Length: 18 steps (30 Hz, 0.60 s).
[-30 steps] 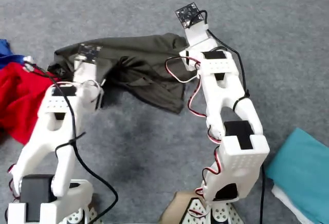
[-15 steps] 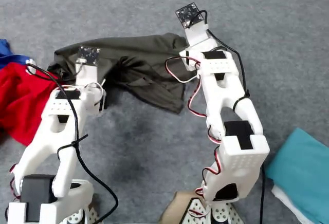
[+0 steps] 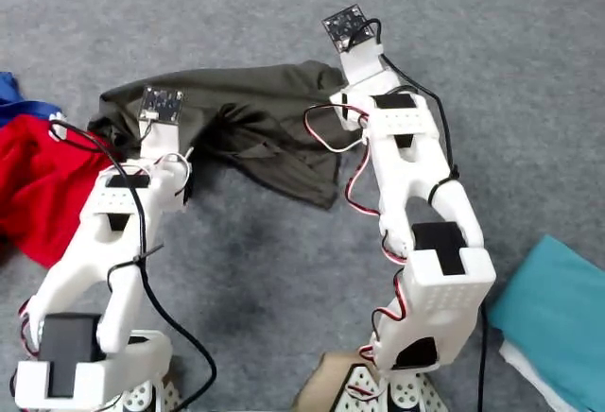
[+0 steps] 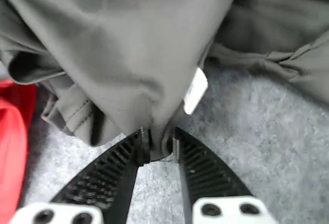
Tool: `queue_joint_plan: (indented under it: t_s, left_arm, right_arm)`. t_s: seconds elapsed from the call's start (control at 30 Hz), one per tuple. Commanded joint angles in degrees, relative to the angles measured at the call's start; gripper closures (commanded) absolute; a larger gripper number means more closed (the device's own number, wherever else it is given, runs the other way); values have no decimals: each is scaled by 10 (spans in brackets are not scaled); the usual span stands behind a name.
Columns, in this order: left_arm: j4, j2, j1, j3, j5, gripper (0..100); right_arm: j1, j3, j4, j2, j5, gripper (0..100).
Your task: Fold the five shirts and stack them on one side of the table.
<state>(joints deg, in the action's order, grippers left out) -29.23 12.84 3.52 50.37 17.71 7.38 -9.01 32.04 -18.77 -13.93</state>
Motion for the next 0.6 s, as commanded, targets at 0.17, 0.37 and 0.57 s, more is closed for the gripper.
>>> queue_joint_plan:
  t_s: [0.17, 0.37, 0.57]
  left_arm:
    - [8, -8, 5, -4, -5, 887]
    - [6, -9, -11, -1, -5, 889]
    - [-27, -9, -48, -4, -1, 887]
  right_arm:
    - [-3, 3, -17, 4, -5, 993]
    - [-3, 3, -19, 4, -5, 993]
    - [-3, 3, -19, 4, -5, 993]
